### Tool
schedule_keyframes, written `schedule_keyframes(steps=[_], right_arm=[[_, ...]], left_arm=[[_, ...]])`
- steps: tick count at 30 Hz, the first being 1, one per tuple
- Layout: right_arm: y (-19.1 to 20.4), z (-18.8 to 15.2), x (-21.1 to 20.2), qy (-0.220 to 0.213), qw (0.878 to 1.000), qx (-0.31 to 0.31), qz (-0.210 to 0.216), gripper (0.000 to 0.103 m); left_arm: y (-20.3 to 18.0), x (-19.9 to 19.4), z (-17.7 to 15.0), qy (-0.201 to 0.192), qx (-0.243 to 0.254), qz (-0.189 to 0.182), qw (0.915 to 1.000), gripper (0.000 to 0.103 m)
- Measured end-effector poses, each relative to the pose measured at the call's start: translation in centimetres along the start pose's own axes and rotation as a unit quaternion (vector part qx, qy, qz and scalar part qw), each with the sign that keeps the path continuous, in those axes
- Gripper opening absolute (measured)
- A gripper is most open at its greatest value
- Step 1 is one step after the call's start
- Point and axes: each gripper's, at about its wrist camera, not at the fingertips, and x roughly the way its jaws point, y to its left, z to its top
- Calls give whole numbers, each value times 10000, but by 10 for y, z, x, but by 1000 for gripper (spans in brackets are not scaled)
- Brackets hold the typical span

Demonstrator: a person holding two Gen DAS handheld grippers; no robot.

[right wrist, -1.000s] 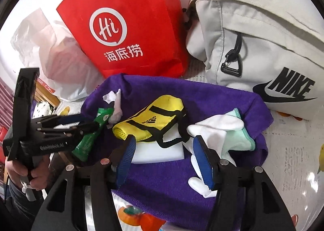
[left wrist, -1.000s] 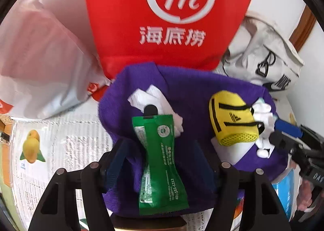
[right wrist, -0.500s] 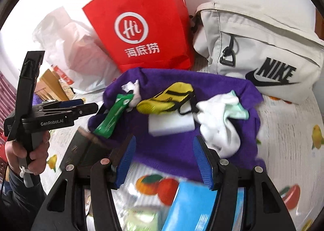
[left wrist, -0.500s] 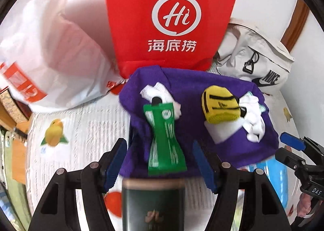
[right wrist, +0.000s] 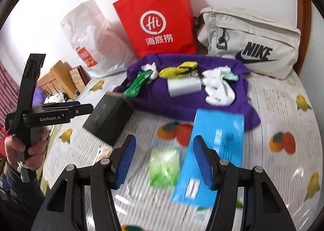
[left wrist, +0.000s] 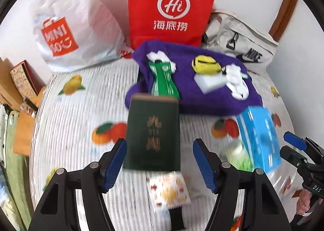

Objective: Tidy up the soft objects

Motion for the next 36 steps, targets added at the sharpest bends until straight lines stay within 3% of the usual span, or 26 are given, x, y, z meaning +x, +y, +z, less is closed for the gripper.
schedule_keyframes(steps=[8, 17, 26, 27, 29, 33, 36], right_arm=[[5, -52, -24, 18, 9999, 156, 30, 59], [-8, -99, -36, 140, 9987, 497, 9, 59], [-13, -125, -37, 323, 9977, 599, -50, 59], [-12, -127, -36, 339, 9977, 577, -56, 59], [-9, -128, -36, 319, 9979, 554, -48, 59], [-4, -124, -34, 281, 9984, 491, 43, 59], [3, -118, -29, 285, 9989, 379, 66, 59]], left_arm=[[-5, 8, -54, 244, -123, -85, 9996, 66], [-21, 51, -92, 656, -66, -159, 9977, 66], [-23, 65, -94, 332, -149, 101, 9993, 66], [-23, 65, -94, 316, -151, 112, 9993, 63], [-19, 64, -94, 265, -136, 127, 9995, 48], [-15, 59, -95, 230, -115, -278, 9993, 23], [-16, 59, -96, 187, -113, -356, 9991, 20]])
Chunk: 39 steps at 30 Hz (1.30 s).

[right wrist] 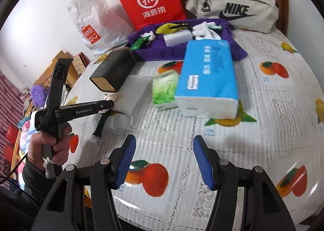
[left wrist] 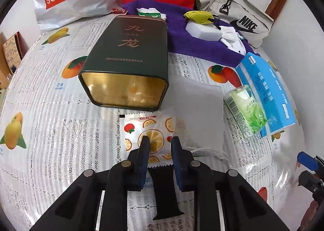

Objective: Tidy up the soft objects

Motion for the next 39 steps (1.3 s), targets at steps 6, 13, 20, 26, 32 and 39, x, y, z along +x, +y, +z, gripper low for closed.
schedule_keyframes(steps=[6, 13, 20, 26, 32, 39], right_arm=[[12, 4, 6, 59, 9999, -127, 47, 59], [17, 6, 7, 72, 9998, -199, 53, 58], [26, 8, 13, 89, 9995, -290, 126, 59], [27, 7, 17, 185, 9992, -302, 158, 59], [23, 6, 17, 225, 9993, -251, 132, 59], [18, 5, 26, 322, 9992, -151, 161, 59]], left_arm=[[7, -7, -2, -35, -17, -278, 9996, 6], [17, -27, -8, -161, 58, -248, 9995, 2], [25, -18, -18, 107, 159, -45, 9998, 9], [33, -26, -17, -153, 95, 142, 9997, 57], [42, -23, -11, -102, 333, 457, 9983, 61], [53, -10, -5, -97, 71, 624, 9980, 70]])
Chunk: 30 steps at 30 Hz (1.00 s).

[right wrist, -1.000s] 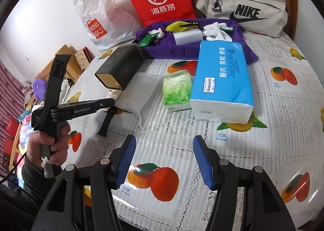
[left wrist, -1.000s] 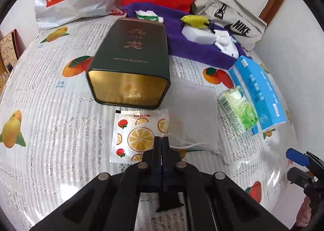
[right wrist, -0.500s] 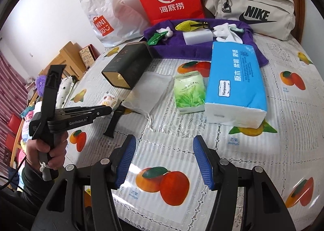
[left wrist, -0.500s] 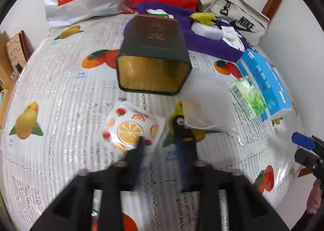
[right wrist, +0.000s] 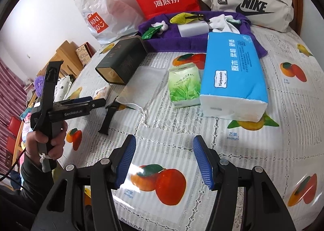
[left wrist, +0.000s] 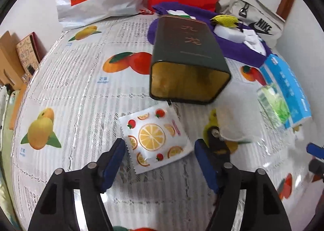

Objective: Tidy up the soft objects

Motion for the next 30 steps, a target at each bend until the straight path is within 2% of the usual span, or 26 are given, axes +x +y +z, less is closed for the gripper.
schedule_keyframes(steps=[3, 10, 15, 16, 17, 22, 23, 30], right_arm=[[2, 1, 3, 56, 10000, -42, -1, 59], [0, 4, 8, 116, 9999, -13, 2, 59], [5, 6, 9, 110, 9999, -112, -10, 59], [6, 6, 8, 96, 9999, -135, -12, 59], [8, 7, 7, 73, 9998, -164, -11, 59], [18, 14, 7, -6, 9995, -311, 22, 59], [23, 16, 6, -42, 9992, -391, 57, 59], [47, 30, 16, -225, 9961, -852, -38, 58]], left_arm=[[-3, 4, 2, -40, 81, 254, 9996, 71], [0, 8, 8, -125, 117, 266, 9995, 70], [1, 7, 9, -205, 187, 221, 9994, 59], [0, 6, 9, -219, 226, 202, 9993, 53], [0, 6, 9, -229, 252, 181, 9993, 44], [-5, 3, 10, -213, 359, 98, 9991, 33], [-5, 3, 9, -204, 371, 67, 9991, 26], [3, -2, 5, -158, 286, -127, 9994, 19]])
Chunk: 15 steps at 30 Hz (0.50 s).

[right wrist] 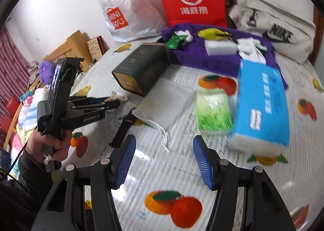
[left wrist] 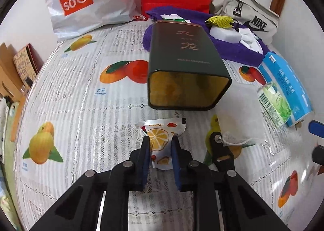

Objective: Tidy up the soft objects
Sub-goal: 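Grasp the orange-print packet with the left gripper while the right gripper grasps the green tea packet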

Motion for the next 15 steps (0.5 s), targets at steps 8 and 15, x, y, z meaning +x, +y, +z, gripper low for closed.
schedule_keyframes(steps=[8, 15], right_arm=[[9, 15, 31, -35, 9932, -661, -954, 53], [7, 18, 61, 153, 9764, -1214, -1782, 37]], left_arm=[[16, -4, -5, 5, -113, -41, 9999, 19], [20, -1, -2, -3, -175, -86, 9998, 20]])
